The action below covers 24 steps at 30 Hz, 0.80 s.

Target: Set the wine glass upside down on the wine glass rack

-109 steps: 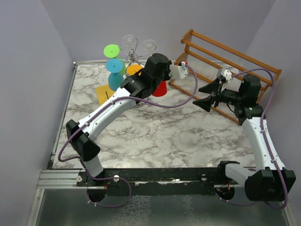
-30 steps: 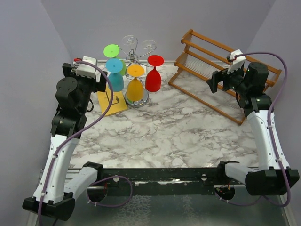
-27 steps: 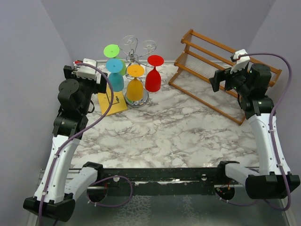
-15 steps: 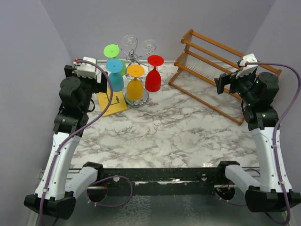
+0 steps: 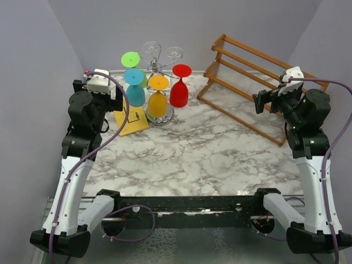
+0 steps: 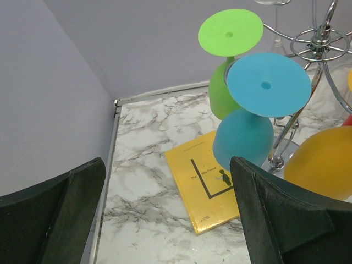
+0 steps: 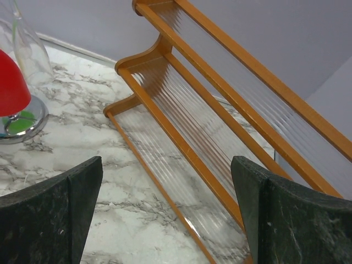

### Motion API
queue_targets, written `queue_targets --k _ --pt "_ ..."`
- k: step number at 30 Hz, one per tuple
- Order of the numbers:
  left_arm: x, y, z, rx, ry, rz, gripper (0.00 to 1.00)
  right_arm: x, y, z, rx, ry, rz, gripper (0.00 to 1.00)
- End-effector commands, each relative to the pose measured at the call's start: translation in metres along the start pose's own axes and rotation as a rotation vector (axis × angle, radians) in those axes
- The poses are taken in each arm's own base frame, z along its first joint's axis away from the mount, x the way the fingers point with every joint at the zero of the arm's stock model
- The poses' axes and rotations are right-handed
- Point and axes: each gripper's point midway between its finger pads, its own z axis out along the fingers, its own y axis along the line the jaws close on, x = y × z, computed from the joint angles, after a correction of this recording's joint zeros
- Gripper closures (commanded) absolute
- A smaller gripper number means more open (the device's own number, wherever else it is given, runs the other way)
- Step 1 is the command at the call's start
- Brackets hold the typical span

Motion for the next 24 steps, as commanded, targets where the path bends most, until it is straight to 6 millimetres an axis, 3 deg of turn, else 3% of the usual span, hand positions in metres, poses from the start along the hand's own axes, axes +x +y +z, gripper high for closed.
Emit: queue_targets --k 1,7,18,24 --pt "-0.008 0.003 -0.006 -0.002 -0.041 -0.025 0.01 -0.004 -0.001 -0.007 0.01 -0.007 -0.019 0.0" --pt "-0.004 0.006 -0.011 0.002 -0.035 -0.035 0.01 -0.007 0.001 -0.018 0.007 -0.019 -0.048 0.0" --pt "-0.006 -0.007 -0.016 0.096 -0.019 -0.052 0.01 0.007 0.002 -0.031 0.016 -0.001 -0.048 0.0" --pt "-0.004 -0.003 -0.014 0.072 -0.008 -0.051 0.01 0.007 -0.001 -0.031 0.026 -0.001 -0.038 0.0"
